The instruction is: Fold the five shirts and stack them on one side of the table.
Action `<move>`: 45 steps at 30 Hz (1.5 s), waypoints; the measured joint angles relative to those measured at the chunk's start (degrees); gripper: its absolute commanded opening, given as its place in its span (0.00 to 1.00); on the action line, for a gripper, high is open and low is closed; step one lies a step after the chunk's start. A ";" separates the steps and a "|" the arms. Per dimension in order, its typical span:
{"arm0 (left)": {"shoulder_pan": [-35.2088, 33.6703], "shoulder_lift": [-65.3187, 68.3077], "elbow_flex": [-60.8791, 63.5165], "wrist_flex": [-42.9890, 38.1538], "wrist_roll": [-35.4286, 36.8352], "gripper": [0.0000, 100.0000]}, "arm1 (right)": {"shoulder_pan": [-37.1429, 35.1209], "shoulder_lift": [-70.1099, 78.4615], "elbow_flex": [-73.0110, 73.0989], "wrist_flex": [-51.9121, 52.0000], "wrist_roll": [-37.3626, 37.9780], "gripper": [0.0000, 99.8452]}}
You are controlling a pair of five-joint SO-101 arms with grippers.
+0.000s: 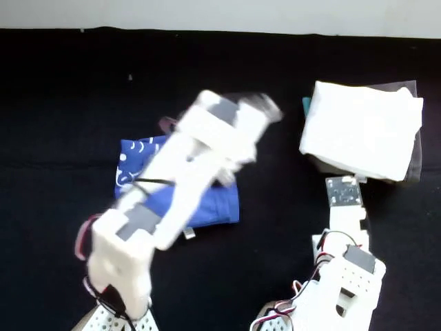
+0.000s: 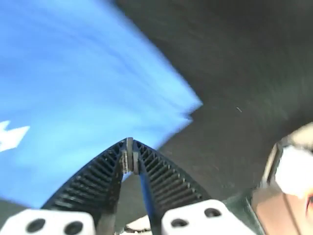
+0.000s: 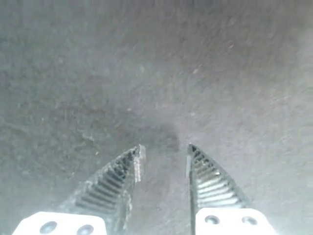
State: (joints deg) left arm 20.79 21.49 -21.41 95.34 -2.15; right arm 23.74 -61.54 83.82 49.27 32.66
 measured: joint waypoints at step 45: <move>-33.58 16.70 0.79 -23.91 -8.88 0.01 | -56.62 95.38 -98.37 11.78 -24.00 0.14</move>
State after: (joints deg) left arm -12.79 38.20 -20.62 71.43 -11.03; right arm -32.88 33.85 -14.55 61.05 8.66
